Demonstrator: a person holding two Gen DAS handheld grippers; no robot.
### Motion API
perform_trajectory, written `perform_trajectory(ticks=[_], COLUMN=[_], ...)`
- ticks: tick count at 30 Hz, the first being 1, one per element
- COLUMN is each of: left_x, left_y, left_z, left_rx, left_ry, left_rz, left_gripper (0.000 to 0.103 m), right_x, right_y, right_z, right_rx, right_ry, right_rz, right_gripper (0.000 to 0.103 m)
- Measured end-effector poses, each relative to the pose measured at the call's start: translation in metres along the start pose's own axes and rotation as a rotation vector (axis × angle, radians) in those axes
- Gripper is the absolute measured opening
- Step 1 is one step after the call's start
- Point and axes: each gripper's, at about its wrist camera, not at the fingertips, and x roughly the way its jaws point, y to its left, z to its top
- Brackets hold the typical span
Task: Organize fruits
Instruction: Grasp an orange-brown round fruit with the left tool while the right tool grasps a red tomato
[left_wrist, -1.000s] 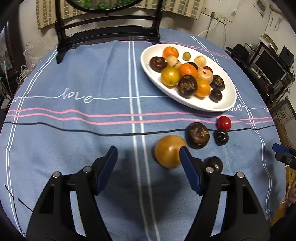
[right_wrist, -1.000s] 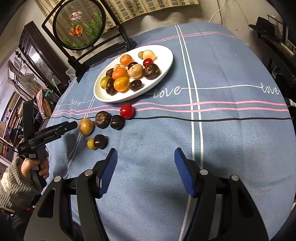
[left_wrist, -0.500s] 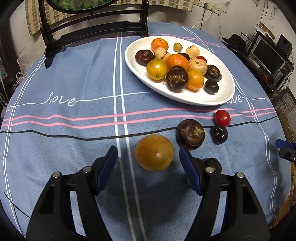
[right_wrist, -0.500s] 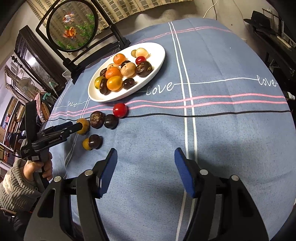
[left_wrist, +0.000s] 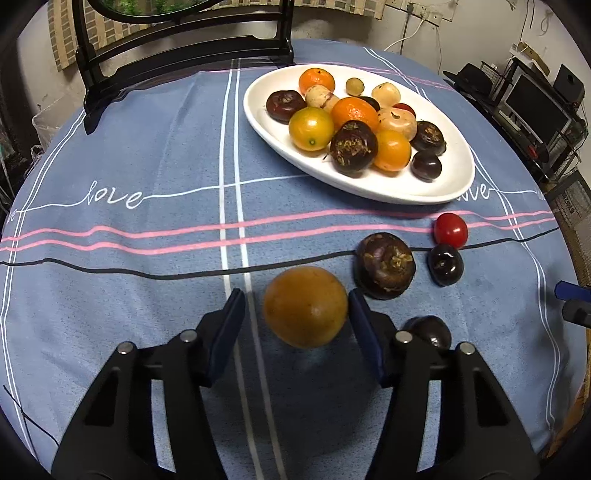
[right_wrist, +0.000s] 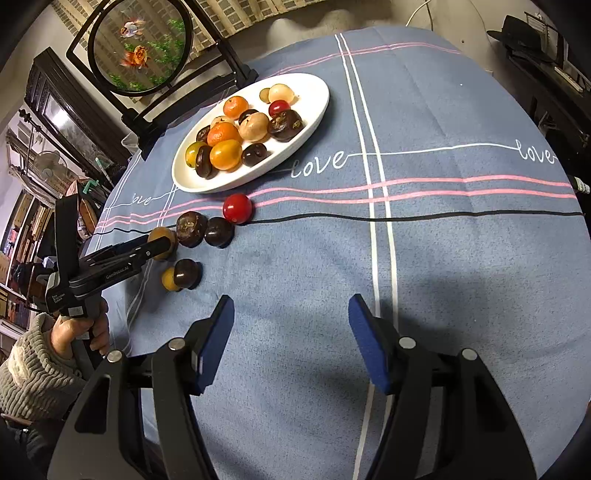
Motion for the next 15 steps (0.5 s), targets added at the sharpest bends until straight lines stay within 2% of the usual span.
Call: perform_trajectory(ticks=[5,9,15], left_x=[0.005,-0.003,-0.03], left_y=[-0.004,0.001,0.023], left_z=[-0.003,-0.006,-0.02], left_rx=[-0.008,-0.035,-0.094], left_ry=[0.006,-0.004,-0.021], left_rz=[-0.007,-0.018,-0.003], left_gripper=[0.047,0.046,0.046], right_x=[0.001,0.001,0.024], right_y=[0.001,0.004,0.033], right_z=[-0.001,0.001,0.024], right_rx=[-0.005,-0.029,-0.18], right_ry=[0.007,-0.002,-0.011], right_rz=[-0.003,-0.008,-0.013], right_gripper=[0.065,0.065,0.065])
